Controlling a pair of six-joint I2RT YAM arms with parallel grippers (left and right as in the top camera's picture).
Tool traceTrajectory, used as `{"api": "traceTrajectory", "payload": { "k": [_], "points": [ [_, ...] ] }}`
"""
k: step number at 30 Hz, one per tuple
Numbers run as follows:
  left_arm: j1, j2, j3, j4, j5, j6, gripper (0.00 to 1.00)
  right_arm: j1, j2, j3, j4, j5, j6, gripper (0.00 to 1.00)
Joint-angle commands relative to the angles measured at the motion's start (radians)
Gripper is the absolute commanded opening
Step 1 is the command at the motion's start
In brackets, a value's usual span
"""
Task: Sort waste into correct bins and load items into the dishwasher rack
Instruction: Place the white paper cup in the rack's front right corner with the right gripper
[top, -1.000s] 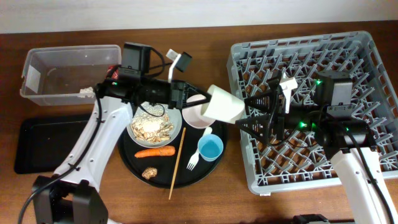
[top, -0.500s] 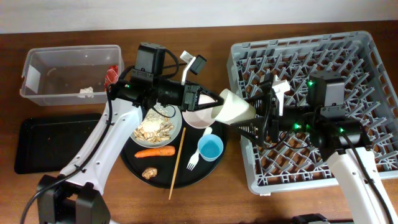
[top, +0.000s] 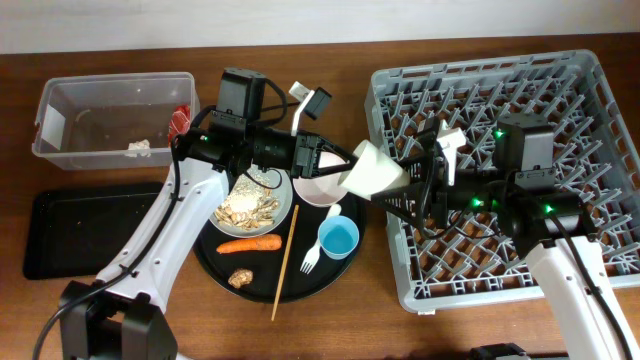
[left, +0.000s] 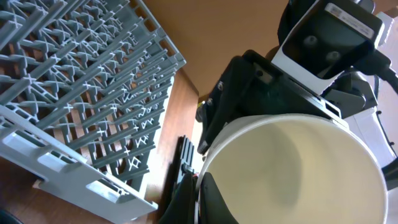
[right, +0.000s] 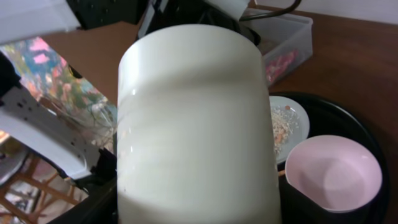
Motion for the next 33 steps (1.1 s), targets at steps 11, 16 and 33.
{"api": "traceTrajectory", "payload": {
  "k": [11,16,33],
  "points": [
    [0.005,0.013,0.002,-0.058,-0.449,-0.005,0.14,0.014,-0.002,0.014,-0.015,0.239,0.101,0.52],
    [0.040,0.013,0.002,-0.268,-0.986,-0.005,0.12,0.013,-0.002,0.052,-0.126,0.464,0.174,0.45],
    [0.209,0.012,0.002,-0.497,-1.207,-0.005,0.08,-0.533,0.101,0.440,-0.705,1.048,0.325,0.37]
  ]
}}
